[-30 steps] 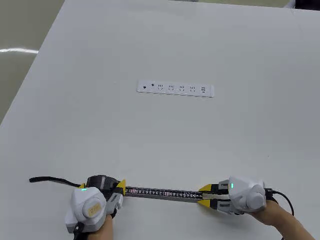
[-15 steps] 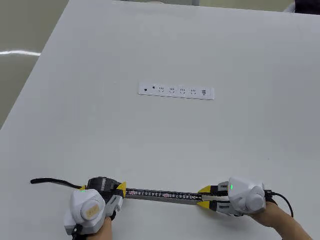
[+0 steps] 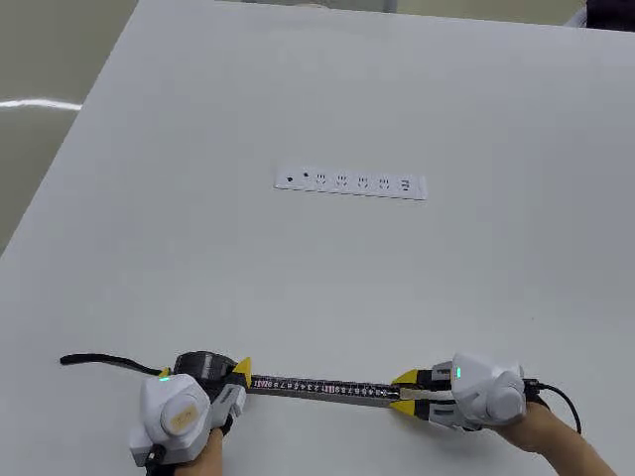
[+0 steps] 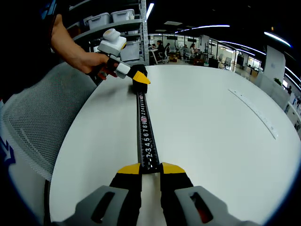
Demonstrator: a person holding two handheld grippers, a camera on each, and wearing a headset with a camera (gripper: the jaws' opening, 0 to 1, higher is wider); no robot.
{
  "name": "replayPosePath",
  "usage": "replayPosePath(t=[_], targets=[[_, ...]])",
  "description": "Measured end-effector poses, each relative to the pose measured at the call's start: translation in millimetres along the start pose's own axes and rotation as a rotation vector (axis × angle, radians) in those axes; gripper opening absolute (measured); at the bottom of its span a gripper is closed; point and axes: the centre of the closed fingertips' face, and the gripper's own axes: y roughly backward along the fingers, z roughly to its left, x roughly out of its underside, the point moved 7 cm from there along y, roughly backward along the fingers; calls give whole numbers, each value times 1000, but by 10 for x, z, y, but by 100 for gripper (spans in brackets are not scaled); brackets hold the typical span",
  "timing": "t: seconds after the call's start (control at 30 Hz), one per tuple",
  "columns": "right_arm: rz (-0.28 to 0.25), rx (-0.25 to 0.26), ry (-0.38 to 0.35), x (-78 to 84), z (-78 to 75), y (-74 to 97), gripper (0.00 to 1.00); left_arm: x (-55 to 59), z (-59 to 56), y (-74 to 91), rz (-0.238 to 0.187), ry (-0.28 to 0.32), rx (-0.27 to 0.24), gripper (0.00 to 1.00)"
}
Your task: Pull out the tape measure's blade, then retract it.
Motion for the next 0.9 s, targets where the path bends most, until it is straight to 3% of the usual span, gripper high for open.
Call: replayPosePath(t=[0.9], targets=[[-3,0,-3,-19,8,-3,13,8,18,16,10,1,22,65]])
